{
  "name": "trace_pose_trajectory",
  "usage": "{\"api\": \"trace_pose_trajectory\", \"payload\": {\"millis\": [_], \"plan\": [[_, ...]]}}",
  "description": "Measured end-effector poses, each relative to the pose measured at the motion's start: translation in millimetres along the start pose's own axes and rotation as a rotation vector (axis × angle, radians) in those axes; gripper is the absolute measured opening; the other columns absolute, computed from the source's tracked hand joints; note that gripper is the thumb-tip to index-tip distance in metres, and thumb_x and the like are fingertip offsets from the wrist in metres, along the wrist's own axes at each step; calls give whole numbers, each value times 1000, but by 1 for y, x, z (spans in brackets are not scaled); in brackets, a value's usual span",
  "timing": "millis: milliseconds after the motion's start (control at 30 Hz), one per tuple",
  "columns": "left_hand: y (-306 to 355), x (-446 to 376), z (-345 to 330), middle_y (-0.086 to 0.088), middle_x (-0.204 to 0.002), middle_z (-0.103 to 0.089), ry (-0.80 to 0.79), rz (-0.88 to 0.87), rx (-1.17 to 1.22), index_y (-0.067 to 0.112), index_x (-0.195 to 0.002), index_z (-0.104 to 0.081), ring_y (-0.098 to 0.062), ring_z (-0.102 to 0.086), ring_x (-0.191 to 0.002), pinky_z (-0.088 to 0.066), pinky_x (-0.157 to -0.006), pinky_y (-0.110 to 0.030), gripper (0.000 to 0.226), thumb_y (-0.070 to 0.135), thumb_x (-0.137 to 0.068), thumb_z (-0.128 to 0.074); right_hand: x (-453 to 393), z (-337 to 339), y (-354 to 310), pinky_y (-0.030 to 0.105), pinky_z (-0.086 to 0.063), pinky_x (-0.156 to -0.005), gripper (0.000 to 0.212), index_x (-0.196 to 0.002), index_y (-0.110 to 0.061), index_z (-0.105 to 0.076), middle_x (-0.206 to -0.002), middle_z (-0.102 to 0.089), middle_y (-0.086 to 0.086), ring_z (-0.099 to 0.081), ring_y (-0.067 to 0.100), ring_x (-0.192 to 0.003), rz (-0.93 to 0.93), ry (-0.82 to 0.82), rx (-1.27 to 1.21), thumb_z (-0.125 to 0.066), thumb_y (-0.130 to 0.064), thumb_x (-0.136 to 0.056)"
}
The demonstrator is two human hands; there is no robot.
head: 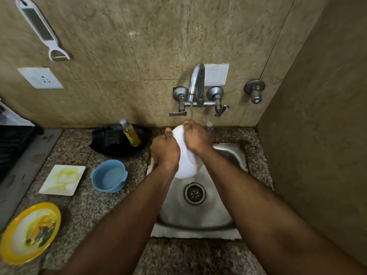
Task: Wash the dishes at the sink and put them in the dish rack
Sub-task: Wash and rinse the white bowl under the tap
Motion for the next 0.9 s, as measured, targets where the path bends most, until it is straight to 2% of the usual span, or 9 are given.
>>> {"api": "trace_pose_trajectory", "payload": {"millis": [133,200,300,367,433,500,733,833,900], "plan": [[3,-11,2,-16,-94,-77,-12,43,66,3,-94,-77,-34,-71,-88,-59,-86,-45,52,44,-103,-47,33,-8,-23,47,-25,-122,61,-153,-26,-46,-160,-41,11,-32,30,-150,341,153,226,-21,-45,-100],[4,-13,2,-14,-95,-77,-23,52,73,4,-96,-78,-33,-72,-88,-59,-85,-41,52,46,-103,-48,36,-11,-19,43,-24,-124,59,-154,-26,-45,-162,-39,9,-31,27,-151,402,124,144,-25,-43,-101],[3,-6,2,-13,-91,-75,1,66,117,2,-93,-77,-30,-67,-82,-48,-73,-30,49,44,-104,-52,9,-1,-4,37,-37,-115,52,-147,-19,-53,-153,-51,9,-47,27,-140,171,38,-42,-31,-36,-103],[-2,0,-1,-8,-79,-71,-15,44,186,6,-76,-71,-25,-64,-74,-45,-67,-30,50,43,-104,-54,-15,1,21,39,-44,-109,46,-140,-8,-56,-145,-57,16,-55,33,-130,-87,-102,-50,-35,-29,-106],[-8,3,-2,-3,-75,-68,-34,60,289,12,-67,-65,-18,-63,-70,-49,-65,-29,48,41,-104,-55,-22,7,41,44,-48,-105,58,-127,-6,-65,-130,-65,19,-62,36,-117,-308,-141,-259,-41,-51,-99],[-12,3,-2,-3,-81,-70,-50,120,403,13,-74,-67,-17,-65,-75,-50,-66,-28,41,38,-104,-56,-20,16,48,39,-51,-93,66,-112,-9,-71,-113,-71,16,-66,33,-102,-379,-50,-357,-45,-65,-92],[-9,-22,-11,-14,-120,-73,-262,99,113,12,-122,-70,-31,-68,-111,-52,-92,-34,29,26,-106,-51,-9,41,18,41,-56,-86,58,-91,-16,-75,-98,-74,10,-66,33,-90,-33,125,62,-39,-62,-95],[9,-14,-19,-15,-108,-76,-359,11,40,10,-104,-76,-36,-70,-104,-55,-96,-47,31,35,-101,-57,-7,39,-4,36,-52,-75,46,-78,-16,-69,-86,-70,13,-64,31,-81,199,94,215,-42,-47,-101],[20,-10,-21,-9,-99,-78,-372,0,73,12,-89,-78,-30,-72,-98,-55,-96,-45,40,47,-98,-61,-8,38,-13,34,-45,-69,41,-73,-19,-63,-81,-69,14,-63,31,-76,315,88,233,-45,-41,-102]]}}
Point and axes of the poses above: each hand's wrist, its own x-axis away from the middle knuckle, its own z-axis out of the back of the hand, y = z × x, the point moved 7 cm from there along -x, towards the middle knuckle
